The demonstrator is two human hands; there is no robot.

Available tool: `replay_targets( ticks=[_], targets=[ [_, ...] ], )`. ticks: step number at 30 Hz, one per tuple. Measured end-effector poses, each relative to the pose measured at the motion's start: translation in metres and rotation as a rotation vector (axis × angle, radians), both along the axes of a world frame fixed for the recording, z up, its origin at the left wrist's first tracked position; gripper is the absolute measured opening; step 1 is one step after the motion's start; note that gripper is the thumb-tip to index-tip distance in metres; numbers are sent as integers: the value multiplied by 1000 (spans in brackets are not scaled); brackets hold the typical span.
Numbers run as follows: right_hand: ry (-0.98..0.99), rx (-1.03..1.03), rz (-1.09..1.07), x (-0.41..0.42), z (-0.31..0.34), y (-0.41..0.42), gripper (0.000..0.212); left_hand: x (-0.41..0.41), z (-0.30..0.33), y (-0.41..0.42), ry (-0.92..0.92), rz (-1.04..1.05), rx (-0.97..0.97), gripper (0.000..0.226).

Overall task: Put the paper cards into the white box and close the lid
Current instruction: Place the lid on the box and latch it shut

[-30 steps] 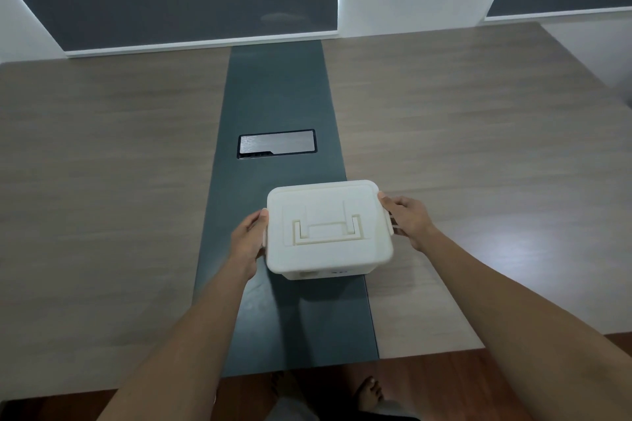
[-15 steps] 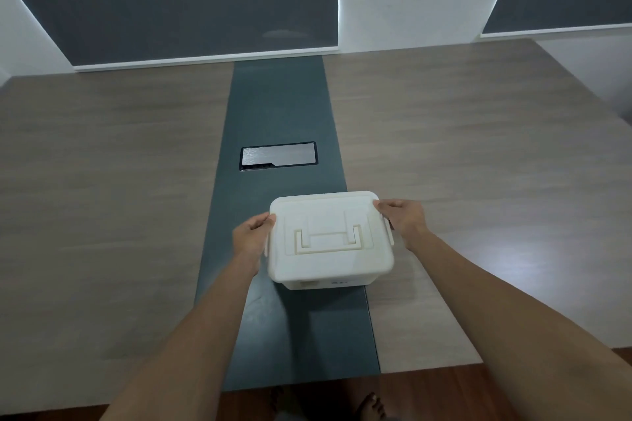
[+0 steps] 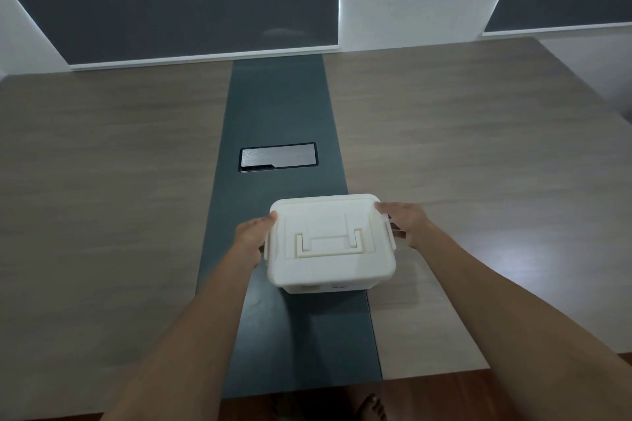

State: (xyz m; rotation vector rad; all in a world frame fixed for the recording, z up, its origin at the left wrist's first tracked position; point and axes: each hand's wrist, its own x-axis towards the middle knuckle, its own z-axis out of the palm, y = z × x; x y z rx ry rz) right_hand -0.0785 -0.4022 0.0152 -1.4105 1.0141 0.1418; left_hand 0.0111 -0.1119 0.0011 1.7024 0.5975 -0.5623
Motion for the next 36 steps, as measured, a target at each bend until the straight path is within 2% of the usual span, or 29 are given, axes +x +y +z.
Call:
replay_targets(
  ticks=[2,5,6,8,11,13,16,18,20,21,23,26,29,33,36],
  targets=[
    [51,11,16,-8,-3,-4,33,-5,0,4,8,-35,43,44],
    [166,141,81,-25,-10,-2,70,-16,-5,20,199,-94,47,110],
    [183,196,113,-30,-10,1,77,-19,-9,24,261,-112,-16,117],
    [176,250,138,-32,-9,4,82,-21,-12,27,326,-134,-123,112],
    [139,197,123,-27,-5,2,73,-17,-11,25,298,-145,-151,102],
    [131,183,110,-25,-3,1,69,-14,-12,25,279,-142,-175,105],
    [146,192,104,-27,-7,2,70,-15,-10,25,274,-175,-153,102],
    [146,179,99,-28,-9,1,78,-12,-12,26,251,-158,-127,99],
    [138,133,81,-27,-9,0,89,-3,-19,31,202,-119,-40,112],
    [131,94,73,-25,-7,-1,86,3,-22,32,159,-90,8,113],
    [128,-7,60,-19,-2,-1,72,15,-28,34,57,-80,79,99],
    [124,-111,85,-12,3,-1,62,19,-18,26,-59,-142,191,71],
    [141,-175,143,-8,11,3,51,17,-16,21,-95,-168,274,55],
    [152,-207,206,-5,18,8,44,14,-19,23,-77,-243,218,38],
    [156,-161,267,-5,23,7,30,17,-21,28,-15,-348,167,26]
  ],
)
